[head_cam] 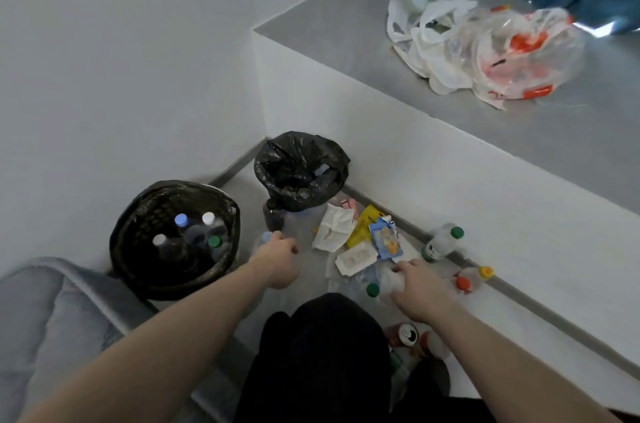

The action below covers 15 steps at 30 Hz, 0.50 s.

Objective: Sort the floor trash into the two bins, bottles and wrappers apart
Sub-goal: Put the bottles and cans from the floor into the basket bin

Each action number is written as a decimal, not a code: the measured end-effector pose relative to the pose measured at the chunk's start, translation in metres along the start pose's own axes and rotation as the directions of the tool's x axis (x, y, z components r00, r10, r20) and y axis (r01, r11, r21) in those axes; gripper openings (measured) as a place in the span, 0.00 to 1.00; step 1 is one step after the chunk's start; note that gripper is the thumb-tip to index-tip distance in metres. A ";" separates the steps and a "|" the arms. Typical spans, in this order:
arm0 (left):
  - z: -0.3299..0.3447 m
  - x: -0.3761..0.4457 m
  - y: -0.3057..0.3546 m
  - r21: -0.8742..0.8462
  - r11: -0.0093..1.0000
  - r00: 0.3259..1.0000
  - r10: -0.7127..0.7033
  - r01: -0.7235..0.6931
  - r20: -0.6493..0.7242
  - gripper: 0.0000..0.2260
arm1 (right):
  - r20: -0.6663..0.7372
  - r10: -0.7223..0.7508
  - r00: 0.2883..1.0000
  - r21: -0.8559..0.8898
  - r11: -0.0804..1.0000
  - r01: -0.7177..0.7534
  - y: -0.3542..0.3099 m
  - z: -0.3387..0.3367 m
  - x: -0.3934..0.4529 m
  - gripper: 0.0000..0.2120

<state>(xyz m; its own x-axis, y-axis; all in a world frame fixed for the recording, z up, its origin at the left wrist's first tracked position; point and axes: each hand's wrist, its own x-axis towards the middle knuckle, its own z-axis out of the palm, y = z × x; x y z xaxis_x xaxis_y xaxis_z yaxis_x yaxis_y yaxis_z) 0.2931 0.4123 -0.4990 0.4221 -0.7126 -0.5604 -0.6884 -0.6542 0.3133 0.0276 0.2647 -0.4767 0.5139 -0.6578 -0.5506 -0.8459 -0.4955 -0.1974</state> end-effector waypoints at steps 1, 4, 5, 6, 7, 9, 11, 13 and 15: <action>0.005 0.004 -0.002 -0.003 1.000 1.000 -0.010 0.010 0.008 0.19 | 0.011 0.005 1.000 -0.001 1.000 -0.005 0.005 0.003 0.005 0.25; 0.020 0.018 -0.009 0.005 0.999 0.999 -0.047 0.047 -0.007 0.23 | 0.023 0.015 1.000 0.044 0.999 -0.016 0.015 0.015 0.020 0.24; 0.023 0.024 -0.012 0.003 0.998 0.998 -0.067 0.067 -0.015 0.25 | 0.031 0.010 0.999 0.058 0.998 -0.011 0.016 0.021 0.026 0.24; 0.026 0.029 -0.014 0.000 0.996 0.996 -0.088 0.088 -0.022 0.26 | 0.046 -0.002 0.999 0.066 0.998 -0.001 0.017 0.027 0.032 0.24; 0.028 0.035 -0.016 0.001 0.994 0.994 -0.109 0.109 -0.024 0.28 | 0.065 -0.016 0.998 0.076 0.997 0.011 0.017 0.034 0.038 0.24; 0.031 0.047 -0.020 0.020 0.990 0.990 -0.141 0.141 -0.021 0.31 | 0.102 -0.036 0.994 0.088 0.996 0.027 0.016 0.046 0.050 0.25; 0.034 0.060 -0.024 0.046 0.984 0.985 -0.171 0.171 -0.011 0.33 | 0.122 -0.047 0.991 0.088 0.995 0.037 0.014 0.057 0.060 0.27; 0.037 0.075 -0.029 0.058 0.977 0.978 -0.208 0.207 0.010 0.34 | 0.124 -0.060 0.990 0.093 0.994 0.049 0.013 0.067 0.071 0.28; 0.041 0.087 -0.033 0.076 0.971 0.973 -0.228 0.225 0.031 0.35 | 0.131 -0.074 0.989 0.098 0.993 0.062 0.012 0.075 0.080 0.29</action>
<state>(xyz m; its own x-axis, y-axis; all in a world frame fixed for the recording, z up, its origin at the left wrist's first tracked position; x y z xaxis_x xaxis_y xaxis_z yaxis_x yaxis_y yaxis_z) 0.3280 0.3822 -0.5897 0.5494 -0.5367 -0.6404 -0.6183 -0.7766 0.1203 0.0482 0.2483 -0.5838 0.5521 -0.5389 -0.6362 -0.8225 -0.4772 -0.3096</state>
